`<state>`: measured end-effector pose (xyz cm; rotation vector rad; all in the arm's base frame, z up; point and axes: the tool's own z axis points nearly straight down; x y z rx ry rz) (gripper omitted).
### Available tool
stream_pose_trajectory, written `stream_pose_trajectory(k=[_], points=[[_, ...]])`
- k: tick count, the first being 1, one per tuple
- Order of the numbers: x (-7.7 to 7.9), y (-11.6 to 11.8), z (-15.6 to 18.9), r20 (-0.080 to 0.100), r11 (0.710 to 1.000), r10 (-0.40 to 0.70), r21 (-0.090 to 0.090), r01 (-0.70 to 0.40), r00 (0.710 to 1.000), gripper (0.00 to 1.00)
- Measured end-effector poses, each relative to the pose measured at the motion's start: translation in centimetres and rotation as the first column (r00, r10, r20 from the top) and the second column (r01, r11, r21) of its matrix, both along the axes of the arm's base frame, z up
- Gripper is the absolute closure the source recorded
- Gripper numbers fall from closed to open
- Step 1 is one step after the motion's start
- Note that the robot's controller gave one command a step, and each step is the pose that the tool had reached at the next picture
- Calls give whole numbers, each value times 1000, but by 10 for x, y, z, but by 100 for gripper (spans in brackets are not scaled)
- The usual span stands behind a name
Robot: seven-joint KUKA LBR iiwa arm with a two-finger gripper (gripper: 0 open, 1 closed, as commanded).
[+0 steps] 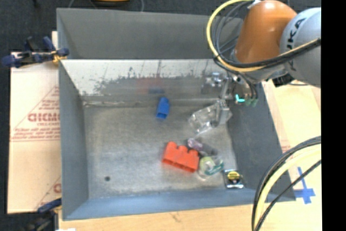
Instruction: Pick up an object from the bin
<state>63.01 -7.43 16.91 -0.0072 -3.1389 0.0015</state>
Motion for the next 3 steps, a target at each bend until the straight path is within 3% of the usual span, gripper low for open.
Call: stream_pose_trajectory(k=[1, 2, 3], points=[[-18, -28, -97, 10, 914, 406, -4, -406, 914, 0], [-19, -51, -67, 11, 813, 582, -6, -582, 813, 0], [-12, -62, -67, 13, 793, 610, -5, -610, 792, 0]])
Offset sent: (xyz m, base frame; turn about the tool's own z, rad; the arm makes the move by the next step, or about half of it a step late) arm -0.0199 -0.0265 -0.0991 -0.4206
